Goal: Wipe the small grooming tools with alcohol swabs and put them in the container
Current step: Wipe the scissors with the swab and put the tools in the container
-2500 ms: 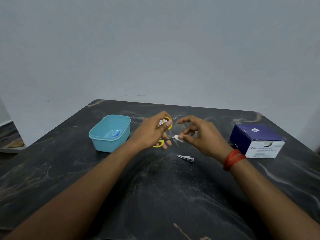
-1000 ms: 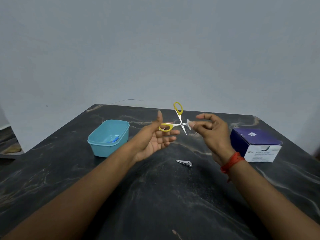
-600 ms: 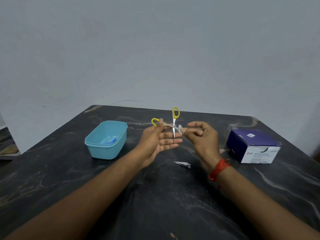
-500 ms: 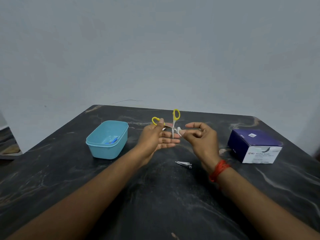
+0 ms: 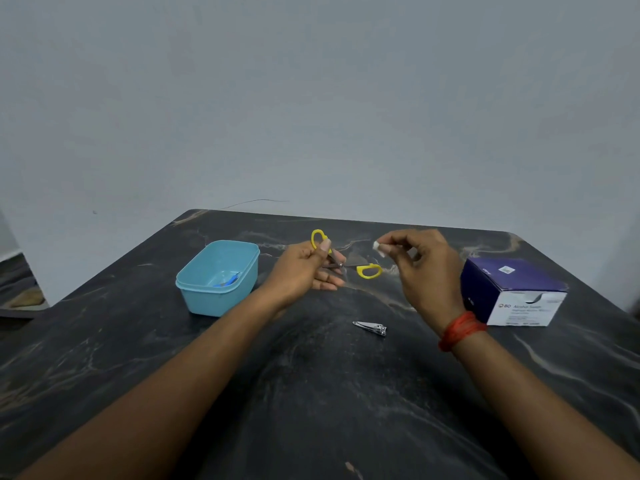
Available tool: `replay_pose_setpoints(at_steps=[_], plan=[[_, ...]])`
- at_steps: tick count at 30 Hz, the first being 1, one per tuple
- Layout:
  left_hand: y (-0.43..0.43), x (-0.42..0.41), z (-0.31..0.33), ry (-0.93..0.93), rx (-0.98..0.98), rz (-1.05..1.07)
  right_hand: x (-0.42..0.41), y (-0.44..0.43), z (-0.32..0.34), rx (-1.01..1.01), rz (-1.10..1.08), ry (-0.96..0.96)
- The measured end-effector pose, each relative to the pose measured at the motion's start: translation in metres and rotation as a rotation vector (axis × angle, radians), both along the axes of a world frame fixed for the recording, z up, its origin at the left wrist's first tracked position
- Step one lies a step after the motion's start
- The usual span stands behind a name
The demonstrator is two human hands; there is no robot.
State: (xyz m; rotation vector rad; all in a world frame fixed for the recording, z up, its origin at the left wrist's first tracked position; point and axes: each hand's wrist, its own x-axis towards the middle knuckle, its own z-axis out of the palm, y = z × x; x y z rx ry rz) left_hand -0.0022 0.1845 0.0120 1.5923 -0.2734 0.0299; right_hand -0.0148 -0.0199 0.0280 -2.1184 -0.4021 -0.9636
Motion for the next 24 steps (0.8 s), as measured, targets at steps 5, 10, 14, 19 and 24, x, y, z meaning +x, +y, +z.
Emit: replay_pose_setpoints(at_steps=[5,10,14,19,24], plan=[[0.003,0.004,-0.002,-0.039,0.036,-0.032,0.001,0.003,-0.003,-0.102,0.027,0.012],[0.001,0.005,-0.001,-0.141,0.113,-0.032,0.000,0.009,-0.008,-0.141,0.077,0.101],[0.002,0.006,-0.001,-0.188,0.141,-0.019,-0.001,0.015,-0.016,-0.258,0.123,0.183],[0.002,0.006,0.000,-0.206,0.155,-0.027,-0.002,0.016,-0.015,-0.220,0.153,0.172],[0.009,0.009,0.003,-0.222,0.146,0.034,-0.001,0.011,-0.005,-0.167,0.168,0.233]])
